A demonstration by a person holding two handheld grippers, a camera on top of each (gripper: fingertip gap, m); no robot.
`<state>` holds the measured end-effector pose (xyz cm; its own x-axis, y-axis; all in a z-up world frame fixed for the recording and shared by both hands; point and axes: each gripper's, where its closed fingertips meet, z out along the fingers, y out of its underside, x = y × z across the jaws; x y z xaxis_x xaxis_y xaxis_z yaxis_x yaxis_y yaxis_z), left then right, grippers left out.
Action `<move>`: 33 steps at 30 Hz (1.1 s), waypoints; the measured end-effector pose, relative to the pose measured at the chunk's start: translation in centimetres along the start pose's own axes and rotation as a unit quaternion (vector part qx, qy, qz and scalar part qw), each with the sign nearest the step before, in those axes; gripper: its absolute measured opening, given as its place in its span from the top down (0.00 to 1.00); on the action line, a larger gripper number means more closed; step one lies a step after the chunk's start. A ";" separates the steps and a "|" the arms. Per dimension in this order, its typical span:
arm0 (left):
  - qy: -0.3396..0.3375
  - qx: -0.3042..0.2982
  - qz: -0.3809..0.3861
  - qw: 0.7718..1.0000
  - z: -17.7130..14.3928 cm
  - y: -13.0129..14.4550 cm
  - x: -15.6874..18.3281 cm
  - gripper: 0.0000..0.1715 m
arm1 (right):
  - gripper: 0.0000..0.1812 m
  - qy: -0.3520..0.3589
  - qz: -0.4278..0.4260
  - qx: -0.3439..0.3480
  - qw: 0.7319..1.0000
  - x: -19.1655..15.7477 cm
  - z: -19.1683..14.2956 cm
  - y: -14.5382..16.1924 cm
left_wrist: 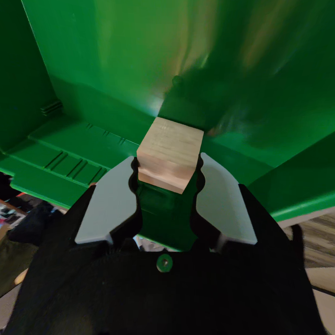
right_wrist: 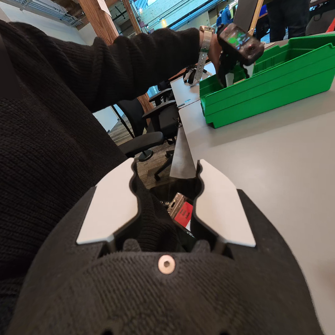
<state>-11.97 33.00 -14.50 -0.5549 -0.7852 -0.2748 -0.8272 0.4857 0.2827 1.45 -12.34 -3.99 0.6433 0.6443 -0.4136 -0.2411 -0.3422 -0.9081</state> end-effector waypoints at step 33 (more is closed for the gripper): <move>0.396 0.625 -0.212 0.639 -23.4 -32.4 21.8 0.64 | 0.58 0.143 -0.001 0.009 0.990 5.5 -1.1 0.6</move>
<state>4.74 -8.86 -8.12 -0.4487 -0.6557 0.6072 -0.5874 -0.2956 -0.7533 5.61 -9.78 -6.74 0.8225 0.4247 -0.3784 -0.2506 -0.3267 -0.9113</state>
